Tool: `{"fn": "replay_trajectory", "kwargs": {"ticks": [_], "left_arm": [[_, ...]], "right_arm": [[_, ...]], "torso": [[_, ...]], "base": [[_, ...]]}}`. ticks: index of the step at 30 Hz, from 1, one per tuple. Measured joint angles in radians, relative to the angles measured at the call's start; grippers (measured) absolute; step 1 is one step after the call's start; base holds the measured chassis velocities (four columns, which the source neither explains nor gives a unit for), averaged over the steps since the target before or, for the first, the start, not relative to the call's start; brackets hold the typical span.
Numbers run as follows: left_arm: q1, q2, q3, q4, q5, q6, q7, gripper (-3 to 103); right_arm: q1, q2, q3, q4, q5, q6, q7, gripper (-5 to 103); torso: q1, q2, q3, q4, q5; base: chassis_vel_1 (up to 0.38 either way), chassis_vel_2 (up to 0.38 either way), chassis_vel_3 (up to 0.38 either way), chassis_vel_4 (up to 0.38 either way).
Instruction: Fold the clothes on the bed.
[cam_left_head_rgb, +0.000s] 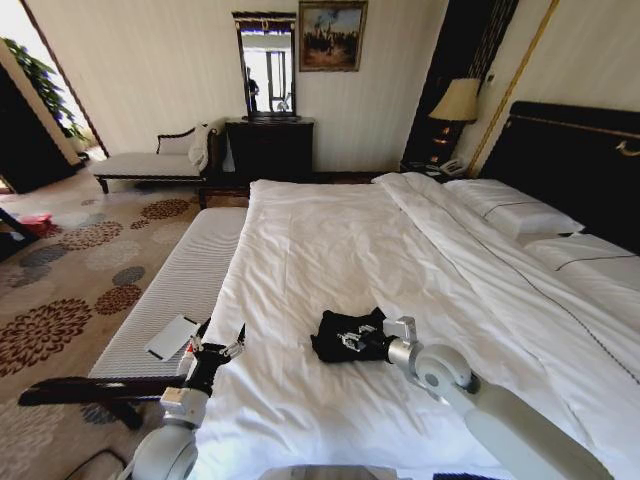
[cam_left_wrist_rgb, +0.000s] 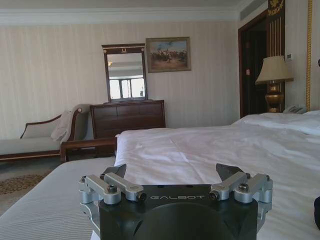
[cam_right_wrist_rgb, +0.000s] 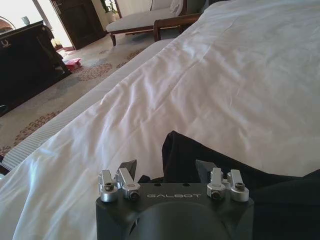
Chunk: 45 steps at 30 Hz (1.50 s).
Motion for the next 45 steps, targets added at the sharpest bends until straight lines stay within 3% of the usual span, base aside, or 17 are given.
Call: {"fn": "replay_trajectory", "kwargs": {"ticks": [3,5,9,16,19,21,24,26,30,31,34,36,39,45], "left_arm": [[0.000,0.000,0.000,0.000,0.000,0.000,0.000,100],[0.000,0.000,0.000,0.000,0.000,0.000,0.000,100],[0.000,0.000,0.000,0.000,0.000,0.000,0.000,100],[0.000,0.000,0.000,0.000,0.000,0.000,0.000,100],[0.000,0.000,0.000,0.000,0.000,0.000,0.000,100],[0.000,0.000,0.000,0.000,0.000,0.000,0.000,100],[0.000,0.000,0.000,0.000,0.000,0.000,0.000,100],[0.000,0.000,0.000,0.000,0.000,0.000,0.000,100],[0.000,0.000,0.000,0.000,0.000,0.000,0.000,100],[0.000,0.000,0.000,0.000,0.000,0.000,0.000,100],[0.000,0.000,0.000,0.000,0.000,0.000,0.000,100],[0.000,0.000,0.000,0.000,0.000,0.000,0.000,100],[0.000,0.000,0.000,0.000,0.000,0.000,0.000,100],[0.000,0.000,0.000,0.000,0.000,0.000,0.000,100]], "right_arm": [[-0.025,0.003,0.060,0.029,0.032,0.001,0.008,81],[-0.030,0.002,0.068,0.032,0.034,0.002,0.008,81],[-0.103,0.005,0.184,0.045,0.029,0.023,0.012,99],[-0.188,0.021,0.283,0.026,-0.041,0.055,0.018,100],[-0.244,0.042,0.292,-0.004,-0.160,0.088,-0.001,100],[-0.252,0.049,0.290,-0.011,-0.189,0.100,-0.001,100],[-0.269,0.076,0.300,-0.039,-0.271,0.181,0.022,100],[-0.271,0.078,0.306,-0.043,-0.278,0.196,0.024,100],[-0.315,0.112,0.416,-0.082,-0.364,0.391,0.013,100],[-0.315,0.112,0.416,-0.082,-0.364,0.391,0.013,100],[-0.373,0.160,0.520,-0.100,-0.427,0.527,-0.054,100],[-0.388,0.173,0.546,-0.102,-0.444,0.563,-0.079,100],[-0.454,0.243,0.646,-0.105,-0.510,0.681,-0.140,100],[-0.508,0.351,0.708,-0.103,-0.608,0.776,-0.171,100]], "torso": [[0.000,0.000,0.000,0.0000,0.0002],[0.000,0.000,0.000,0.0001,0.0001],[0.000,0.000,0.000,-0.0003,0.0001],[0.000,0.000,0.000,-0.0001,0.0002],[0.000,0.000,0.000,-0.0002,0.0004],[0.000,0.000,0.000,-0.0003,0.0004],[0.000,0.000,0.000,0.0001,0.0003],[0.000,0.000,0.000,0.0001,0.0003],[0.000,0.000,0.000,-0.0001,0.0002],[0.000,0.000,0.000,-0.0001,0.0002],[0.000,0.000,0.000,0.0000,0.0002],[0.000,0.000,0.000,-0.0003,0.0002],[0.000,0.000,0.000,-0.0003,0.0001],[0.000,0.000,0.000,-0.0003,0.0001]], "base": [[0.000,0.000,0.000,0.000],[0.000,0.000,0.000,0.000],[0.000,0.000,0.000,0.000],[0.000,0.000,0.000,0.000],[0.000,0.000,0.000,0.000],[0.000,0.000,0.000,0.000],[0.000,0.000,0.000,0.000],[0.000,0.000,0.000,0.000],[0.000,0.000,0.000,0.000],[0.000,0.000,0.000,0.000],[0.000,0.000,0.000,0.000],[0.000,0.000,0.000,0.000],[0.000,0.000,0.000,0.000],[0.000,0.000,0.000,0.000]]}}
